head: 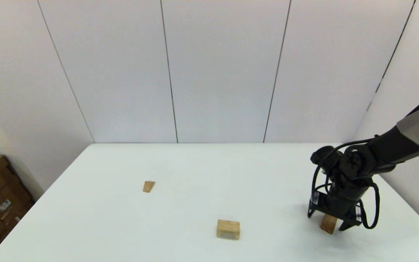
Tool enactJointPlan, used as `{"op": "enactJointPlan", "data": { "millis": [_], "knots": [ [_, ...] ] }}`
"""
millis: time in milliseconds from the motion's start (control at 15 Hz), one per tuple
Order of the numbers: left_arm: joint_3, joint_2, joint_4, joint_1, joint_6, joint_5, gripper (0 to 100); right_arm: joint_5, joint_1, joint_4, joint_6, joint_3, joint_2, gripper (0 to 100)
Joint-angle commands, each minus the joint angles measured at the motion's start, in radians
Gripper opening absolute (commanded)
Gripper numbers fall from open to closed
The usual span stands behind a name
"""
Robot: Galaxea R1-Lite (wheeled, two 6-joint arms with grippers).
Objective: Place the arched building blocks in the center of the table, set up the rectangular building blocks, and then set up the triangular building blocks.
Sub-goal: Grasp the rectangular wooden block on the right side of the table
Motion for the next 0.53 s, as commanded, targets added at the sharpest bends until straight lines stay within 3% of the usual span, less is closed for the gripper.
{"op": "enactJointPlan", "data": {
  "millis": [67,533],
  "knots": [
    [0.0,0.001,0.0,0.0,0.0,0.001,100,0.0,0.0,0.006,0.004,-0.002,-0.008,0],
    [0.0,0.001,0.0,0.0,0.0,0.001,100,0.006,0.002,0.006,0.002,-0.002,-0.019,0]
  ]
}}
